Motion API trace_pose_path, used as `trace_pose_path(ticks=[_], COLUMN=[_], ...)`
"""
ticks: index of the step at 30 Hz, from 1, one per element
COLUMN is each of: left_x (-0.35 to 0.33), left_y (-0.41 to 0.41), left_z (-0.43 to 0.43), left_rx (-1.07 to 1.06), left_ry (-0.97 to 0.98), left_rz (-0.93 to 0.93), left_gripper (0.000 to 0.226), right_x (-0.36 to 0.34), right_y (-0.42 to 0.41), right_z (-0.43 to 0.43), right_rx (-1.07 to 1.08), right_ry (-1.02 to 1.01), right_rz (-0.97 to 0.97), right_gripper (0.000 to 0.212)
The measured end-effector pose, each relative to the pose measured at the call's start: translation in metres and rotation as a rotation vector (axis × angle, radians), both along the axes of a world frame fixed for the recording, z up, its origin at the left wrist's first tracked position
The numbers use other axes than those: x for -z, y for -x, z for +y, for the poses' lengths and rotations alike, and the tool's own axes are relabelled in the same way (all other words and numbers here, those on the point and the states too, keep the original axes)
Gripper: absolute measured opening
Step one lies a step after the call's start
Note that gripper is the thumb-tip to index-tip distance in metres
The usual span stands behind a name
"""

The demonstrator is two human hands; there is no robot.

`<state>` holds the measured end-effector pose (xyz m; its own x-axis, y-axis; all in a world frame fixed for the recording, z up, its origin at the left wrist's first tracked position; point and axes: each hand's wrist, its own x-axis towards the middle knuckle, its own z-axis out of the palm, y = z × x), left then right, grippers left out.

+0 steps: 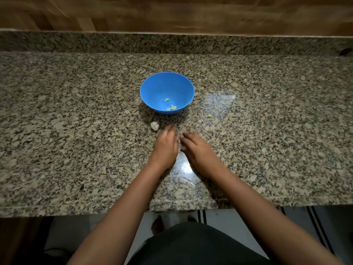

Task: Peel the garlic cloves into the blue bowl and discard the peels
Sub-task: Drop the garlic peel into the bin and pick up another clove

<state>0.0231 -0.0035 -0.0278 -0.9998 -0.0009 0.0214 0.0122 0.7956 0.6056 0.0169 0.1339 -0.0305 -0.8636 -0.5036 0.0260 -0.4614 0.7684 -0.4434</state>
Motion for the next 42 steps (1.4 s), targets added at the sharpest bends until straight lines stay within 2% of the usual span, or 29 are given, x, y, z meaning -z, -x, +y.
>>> trace_pose_path(ticks=[2, 6, 13, 16, 18, 20, 22, 24, 25, 27, 33, 39, 42], left_x=[0.005, 0.009, 0.002, -0.006, -0.011, -0.012, -0.008, 0.002, 0.007, 0.011, 0.006, -0.001, -0.008], left_y=[-0.004, -0.022, -0.054, -0.054, -0.055, -0.063, -0.072, -0.077, -0.077, -0.075, -0.082, -0.084, -0.080], left_z=[0.001, 0.011, 0.028, 0.023, 0.018, 0.013, 0.012, 0.016, 0.019, 0.026, 0.027, 0.028, 0.029], left_rx=[0.078, 0.171, 0.016, -0.065, -0.043, -0.008, 0.016, 0.065, 0.086, 0.084, -0.076, -0.166, -0.273], left_ry=[0.055, 0.113, 0.060, -0.030, -0.050, -0.052, 0.001, 0.196, 0.282, 0.296, 0.106, 0.093, -0.030], left_rz=[0.008, 0.086, 0.135, 0.072, 0.021, -0.026, -0.123, -0.186, -0.172, -0.117, 0.115, 0.131, 0.089], left_gripper=[0.042, 0.036, 0.031, 0.028, 0.030, 0.037, 0.058, 0.076, 0.076, 0.067, 0.035, 0.026, 0.020], right_x=[0.002, -0.006, -0.015, -0.020, -0.023, -0.027, -0.030, -0.034, -0.036, -0.039, -0.041, -0.044, -0.048], right_y=[-0.017, -0.038, -0.045, -0.043, -0.040, -0.037, -0.035, -0.033, -0.032, -0.030, -0.029, -0.033, -0.034], right_z=[0.014, 0.030, 0.035, 0.035, 0.037, 0.039, 0.044, 0.049, 0.051, 0.054, 0.055, 0.043, 0.030], right_rx=[-0.019, -0.022, -0.015, 0.061, 0.141, 0.232, 0.323, 0.370, 0.383, 0.413, 0.443, 0.434, 0.440], right_ry=[0.030, 0.070, 0.038, 0.093, 0.161, 0.260, 0.367, 0.452, 0.484, 0.542, 0.602, 0.689, 0.729], right_rz=[0.028, 0.053, 0.110, 0.030, -0.037, -0.126, -0.255, -0.356, -0.387, -0.435, -0.521, -0.646, -0.716], right_gripper=[0.039, 0.038, 0.026, 0.026, 0.023, 0.020, 0.020, 0.019, 0.019, 0.017, 0.016, 0.017, 0.012])
